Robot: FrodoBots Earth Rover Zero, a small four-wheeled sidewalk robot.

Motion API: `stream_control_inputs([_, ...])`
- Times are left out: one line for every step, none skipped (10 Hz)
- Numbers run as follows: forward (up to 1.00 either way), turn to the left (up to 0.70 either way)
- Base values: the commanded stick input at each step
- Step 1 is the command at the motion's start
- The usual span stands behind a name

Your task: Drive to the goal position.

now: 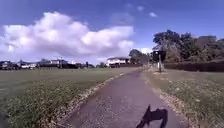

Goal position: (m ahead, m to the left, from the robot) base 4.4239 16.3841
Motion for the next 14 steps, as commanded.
stream_control_inputs([0.70, -0.14])
stream_control_inputs([0.70, -0.14])
stream_control_inputs([0.70, -0.14])
stream_control_inputs([0.70, -0.14])
stream_control_inputs([0.70, -0.14])
stream_control_inputs([0.70, -0.14])
stream_control_inputs([0.70, -0.14])
stream_control_inputs([0.70, -0.14])
stream_control_inputs([0.70, -0.14])
stream_control_inputs([0.70, -0.14])
stream_control_inputs([0.70, -0.14])
stream_control_inputs([0.70, -0.06])
stream_control_inputs([0.70, 0.00])
stream_control_inputs([0.70, 0.00])
